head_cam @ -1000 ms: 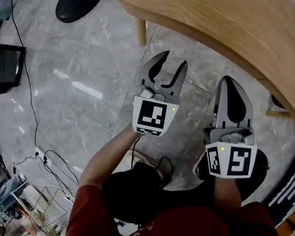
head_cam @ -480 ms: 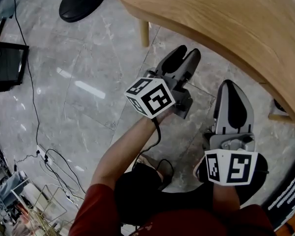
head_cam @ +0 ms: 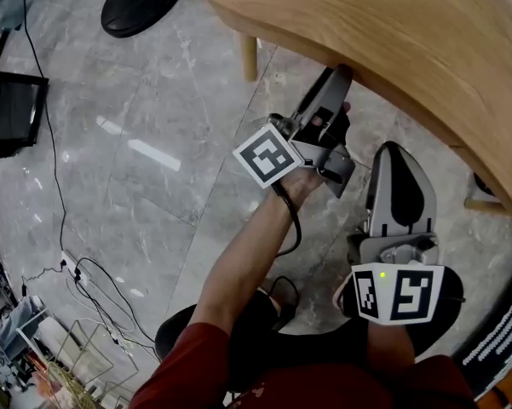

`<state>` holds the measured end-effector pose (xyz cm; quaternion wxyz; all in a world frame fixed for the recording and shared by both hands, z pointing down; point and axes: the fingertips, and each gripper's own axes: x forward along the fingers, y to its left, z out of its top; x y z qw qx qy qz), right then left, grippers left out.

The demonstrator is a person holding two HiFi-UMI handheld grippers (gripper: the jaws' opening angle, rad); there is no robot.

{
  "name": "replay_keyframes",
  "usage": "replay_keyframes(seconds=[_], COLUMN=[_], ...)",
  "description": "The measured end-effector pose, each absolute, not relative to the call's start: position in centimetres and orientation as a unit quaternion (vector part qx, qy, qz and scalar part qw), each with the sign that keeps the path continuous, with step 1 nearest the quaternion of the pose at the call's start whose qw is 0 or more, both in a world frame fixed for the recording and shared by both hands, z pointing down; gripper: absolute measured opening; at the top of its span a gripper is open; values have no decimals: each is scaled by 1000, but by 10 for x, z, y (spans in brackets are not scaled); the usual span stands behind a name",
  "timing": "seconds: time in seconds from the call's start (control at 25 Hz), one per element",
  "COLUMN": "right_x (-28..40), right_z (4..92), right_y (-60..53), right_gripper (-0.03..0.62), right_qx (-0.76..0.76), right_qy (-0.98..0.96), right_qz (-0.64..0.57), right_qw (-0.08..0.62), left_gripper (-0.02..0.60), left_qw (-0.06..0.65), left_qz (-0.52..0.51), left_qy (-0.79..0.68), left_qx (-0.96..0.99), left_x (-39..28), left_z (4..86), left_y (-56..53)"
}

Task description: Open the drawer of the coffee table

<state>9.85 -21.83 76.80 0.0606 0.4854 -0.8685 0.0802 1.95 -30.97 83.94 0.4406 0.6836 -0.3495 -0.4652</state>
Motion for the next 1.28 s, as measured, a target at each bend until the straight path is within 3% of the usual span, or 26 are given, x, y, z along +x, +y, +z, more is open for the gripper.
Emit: replay_keyframes(seconds=[0.6,1.28], right_x=[94,90], right_z=[770,759], right_y=[-214,-206], right_gripper=[-3,-3], right_qx=[478,474], right_qy=[-872,-876], right_qz=[73,62], right_qw=[69,62], left_gripper=[227,176], left_qw=[425,427], left_qz=[-545,-570], left_qy=[-305,-288], left_qx=[656,640], left_x=[22,14], left_z=[836,843], left_y=[-316,-288])
